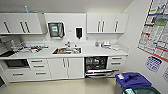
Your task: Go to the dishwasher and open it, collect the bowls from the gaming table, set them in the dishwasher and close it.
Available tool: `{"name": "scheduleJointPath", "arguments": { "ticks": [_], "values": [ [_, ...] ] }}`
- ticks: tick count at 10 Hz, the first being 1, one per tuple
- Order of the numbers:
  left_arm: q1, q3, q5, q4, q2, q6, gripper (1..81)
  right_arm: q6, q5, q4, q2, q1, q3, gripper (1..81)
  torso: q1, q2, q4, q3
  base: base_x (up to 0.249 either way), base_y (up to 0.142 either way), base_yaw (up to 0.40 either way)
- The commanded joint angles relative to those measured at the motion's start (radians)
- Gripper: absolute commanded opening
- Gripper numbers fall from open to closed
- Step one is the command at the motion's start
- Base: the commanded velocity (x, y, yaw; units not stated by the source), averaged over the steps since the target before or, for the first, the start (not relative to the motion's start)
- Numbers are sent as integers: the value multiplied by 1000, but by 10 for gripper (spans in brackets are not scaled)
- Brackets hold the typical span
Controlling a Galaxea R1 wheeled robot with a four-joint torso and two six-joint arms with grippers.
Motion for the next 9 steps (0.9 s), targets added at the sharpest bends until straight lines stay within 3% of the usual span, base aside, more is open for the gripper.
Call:
{"name": "scheduleJointPath", "arguments": {
  "ticks": [1,9],
  "values": [
    [-18,8,81,4,4,9,10,-4,-59,-7,-15,27,-3,10,0,0,0,0,113,0,0],
    [-18,8,81,4,4,9,10,-4,-61,-9,-15,29,-3,10,-1,0,0,0,114,0,0]
  ]
}}
